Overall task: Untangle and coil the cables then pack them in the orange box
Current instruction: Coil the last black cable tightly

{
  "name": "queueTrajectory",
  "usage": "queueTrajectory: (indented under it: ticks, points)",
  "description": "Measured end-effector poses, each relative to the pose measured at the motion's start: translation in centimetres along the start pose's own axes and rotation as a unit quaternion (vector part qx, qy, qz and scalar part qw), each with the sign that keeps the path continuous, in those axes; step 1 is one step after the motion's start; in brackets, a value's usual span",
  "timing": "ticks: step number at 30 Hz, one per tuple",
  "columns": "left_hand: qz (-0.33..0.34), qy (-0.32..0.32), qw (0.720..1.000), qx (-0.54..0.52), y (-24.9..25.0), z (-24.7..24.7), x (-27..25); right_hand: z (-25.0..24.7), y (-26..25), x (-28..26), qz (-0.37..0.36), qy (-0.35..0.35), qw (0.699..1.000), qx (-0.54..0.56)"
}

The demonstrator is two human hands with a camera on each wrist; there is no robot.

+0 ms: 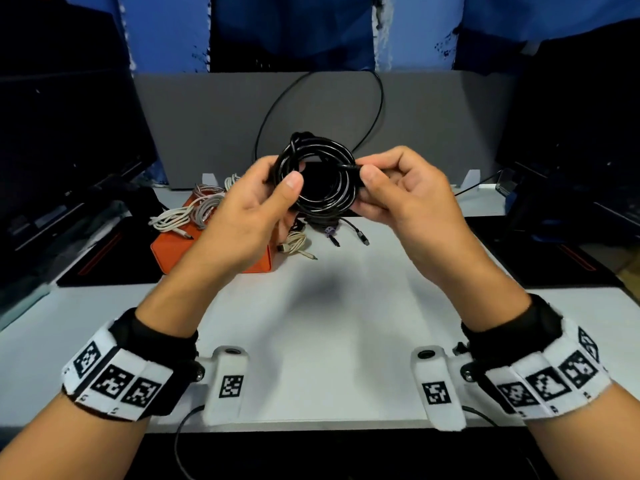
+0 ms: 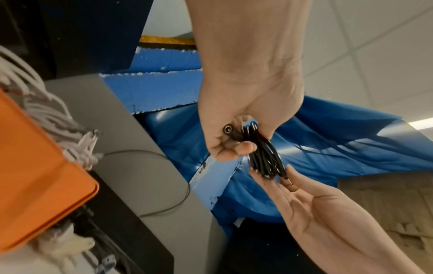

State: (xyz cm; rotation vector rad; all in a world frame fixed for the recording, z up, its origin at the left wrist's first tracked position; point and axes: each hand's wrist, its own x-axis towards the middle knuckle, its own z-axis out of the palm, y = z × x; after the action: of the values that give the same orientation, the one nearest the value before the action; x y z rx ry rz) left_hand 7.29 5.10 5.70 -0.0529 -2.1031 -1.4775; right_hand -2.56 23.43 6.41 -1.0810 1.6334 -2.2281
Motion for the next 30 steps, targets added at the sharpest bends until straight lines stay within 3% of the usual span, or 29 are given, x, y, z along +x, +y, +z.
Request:
queueTrajectory:
  ticks: [3,8,13,18,21,24,27,30]
  points:
    - [0.002,-0.016,1.000,0.010,0.0,0.0,-0.1,-0.7,-0.6,0.2,0.061,-0.042,0.997,0.034]
    - [0.004,-0.055,0.997,0.058,-0.5,-0.3,0.1,-1.6,-0.6,0.2,0.159,-0.085,0.983,-0.015]
    - [-0.025,-0.061,0.991,0.117,-0.8,-0.5,0.2,-1.7,0.3,0.3,0.171,-0.109,0.977,-0.064]
    - [-0.064,-0.118,0.982,0.134,-1.4,-1.1,0.4,-2.9,0.9,1.1,0.177,-0.104,0.977,-0.067]
    - [-0.103,-0.103,0.962,0.230,-1.4,-2.0,0.4,-4.9,0.8,2.6,0.179,-0.075,0.978,-0.076]
    - [-0.136,-0.157,0.930,0.303,-1.6,-2.6,0.3,-7.7,1.2,5.5,0.222,-0.039,0.967,-0.118]
    - [-0.150,-0.228,0.890,0.365,-2.3,-3.8,0.4,-10.6,2.9,8.6,0.297,-0.012,0.939,-0.173]
    - [-0.157,-0.201,0.891,0.377,-3.6,-5.7,1.0,-12.8,5.8,11.0,0.351,0.002,0.899,-0.260]
